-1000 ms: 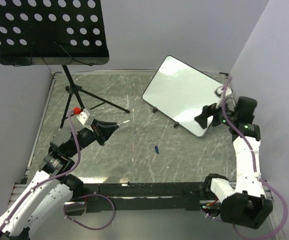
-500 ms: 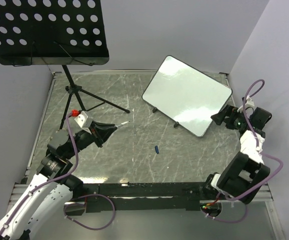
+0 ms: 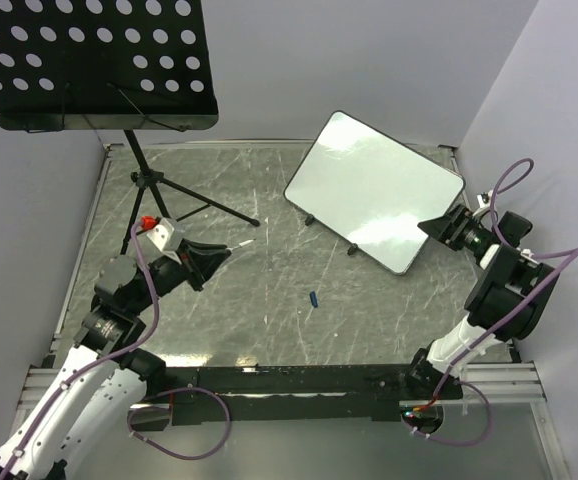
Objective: Write a sentence on the whiteboard
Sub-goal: Pick up the whiteboard from the whiteboard stand.
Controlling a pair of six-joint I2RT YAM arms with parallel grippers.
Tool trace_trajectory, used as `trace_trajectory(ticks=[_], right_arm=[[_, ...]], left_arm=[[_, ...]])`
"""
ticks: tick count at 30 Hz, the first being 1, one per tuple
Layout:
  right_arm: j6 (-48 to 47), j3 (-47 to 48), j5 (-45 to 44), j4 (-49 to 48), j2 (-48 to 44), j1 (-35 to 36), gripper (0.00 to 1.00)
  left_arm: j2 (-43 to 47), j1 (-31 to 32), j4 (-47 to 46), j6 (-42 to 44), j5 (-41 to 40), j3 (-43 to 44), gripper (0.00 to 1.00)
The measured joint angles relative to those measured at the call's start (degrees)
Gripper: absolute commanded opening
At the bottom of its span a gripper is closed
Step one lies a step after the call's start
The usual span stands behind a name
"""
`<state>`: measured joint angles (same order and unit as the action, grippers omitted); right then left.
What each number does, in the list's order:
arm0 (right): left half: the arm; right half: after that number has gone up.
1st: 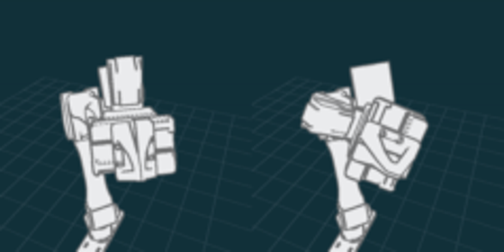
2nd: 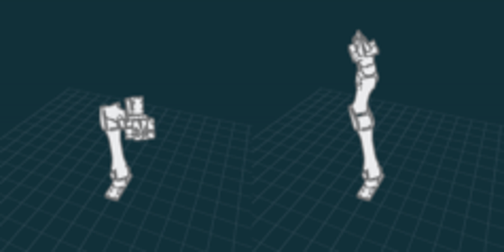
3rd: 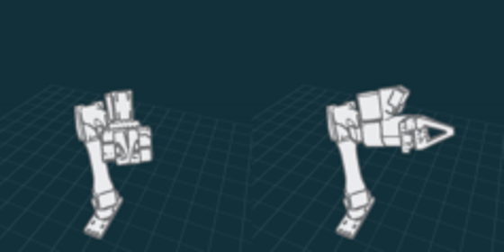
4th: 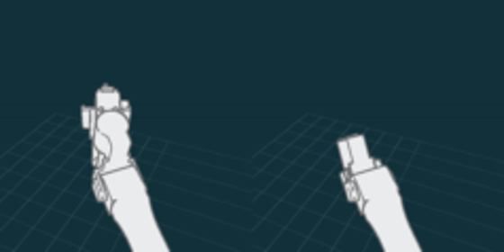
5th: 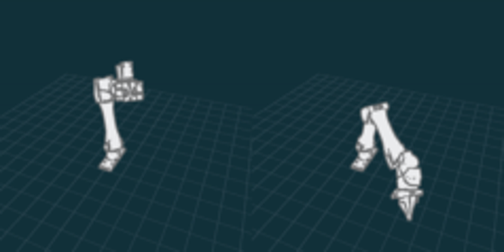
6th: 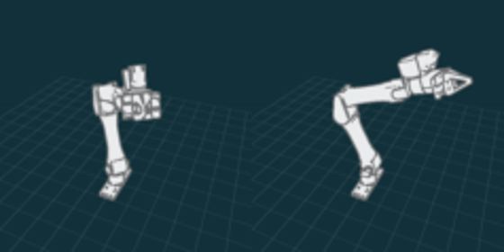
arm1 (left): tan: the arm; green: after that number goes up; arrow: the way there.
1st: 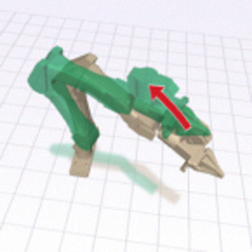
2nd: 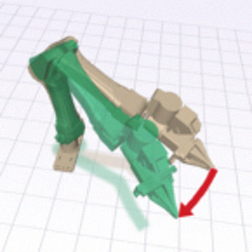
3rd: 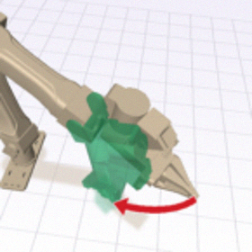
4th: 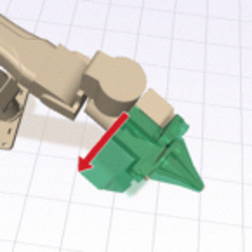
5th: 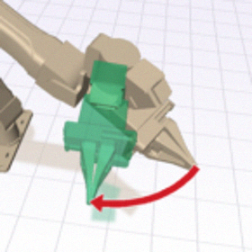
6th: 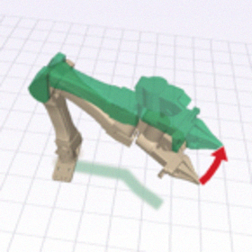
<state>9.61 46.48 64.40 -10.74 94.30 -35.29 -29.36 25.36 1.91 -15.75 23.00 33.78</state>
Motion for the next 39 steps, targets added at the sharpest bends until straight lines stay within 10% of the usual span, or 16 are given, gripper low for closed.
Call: trace_trajectory(ticks=[16, 28, 31, 39], right_arm=[[14.84, 1.64, 6.93, -19.43, 7.96, 4.26, 0.54], [15.32, 2.75, 7.78, -21.07, 8.61, 5.27, 0.21], [15.85, 3.34, 8.92, -19.89, 9.05, 5.27, 0.00], [18.71, 3.74, 12.28, -23.17, 8.81, 5.31, 0.00]], left_arm=[[-1.14, -1.18, -0.42, -0.02, 1.60, 0.00, 0.01], [-1.22, -1.60, -0.66, -0.20, 2.49, 0.00, 0.01], [-1.22, -1.62, -0.70, -0.20, 2.64, 0.00, 0.01], [-1.22, -1.68, -0.79, -0.22, 2.71, 0.00, 0.01]])
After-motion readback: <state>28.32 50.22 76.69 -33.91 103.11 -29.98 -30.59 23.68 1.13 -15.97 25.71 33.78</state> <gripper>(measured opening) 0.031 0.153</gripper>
